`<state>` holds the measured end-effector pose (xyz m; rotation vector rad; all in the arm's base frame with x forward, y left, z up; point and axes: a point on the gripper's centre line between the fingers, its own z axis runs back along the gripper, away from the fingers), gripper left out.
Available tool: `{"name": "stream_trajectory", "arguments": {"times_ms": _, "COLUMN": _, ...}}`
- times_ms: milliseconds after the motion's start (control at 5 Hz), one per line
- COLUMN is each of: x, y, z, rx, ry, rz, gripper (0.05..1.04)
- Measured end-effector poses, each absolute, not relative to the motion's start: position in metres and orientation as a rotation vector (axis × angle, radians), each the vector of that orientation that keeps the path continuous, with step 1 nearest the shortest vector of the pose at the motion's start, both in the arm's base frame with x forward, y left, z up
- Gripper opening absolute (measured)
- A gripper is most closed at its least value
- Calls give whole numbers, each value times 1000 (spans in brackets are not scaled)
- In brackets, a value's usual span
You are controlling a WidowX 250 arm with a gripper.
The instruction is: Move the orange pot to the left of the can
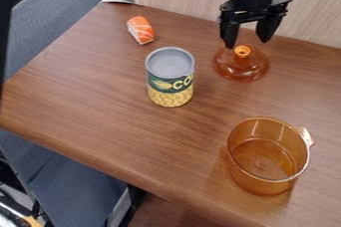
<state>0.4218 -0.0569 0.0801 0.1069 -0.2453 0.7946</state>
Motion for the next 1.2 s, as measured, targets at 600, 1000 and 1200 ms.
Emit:
{"name": "stream_trajectory", "arguments": {"times_ms": 600, "x": 356, "y": -92, "z": 136, "rx": -2, "ry": -281, "rz": 618, "gripper": 999}}
{"name": "stream_trajectory", "arguments": {"times_ms": 1000, "x": 287, "y": -113, "z": 131, "rx": -3, "ry": -255, "rz": 414, "gripper": 999}}
{"name": "stream_trajectory", "arguments": {"times_ms": 1200, "x": 265, "y": -125, "z": 113, "rx": 20, "ry": -229, "rz": 308, "gripper": 999}}
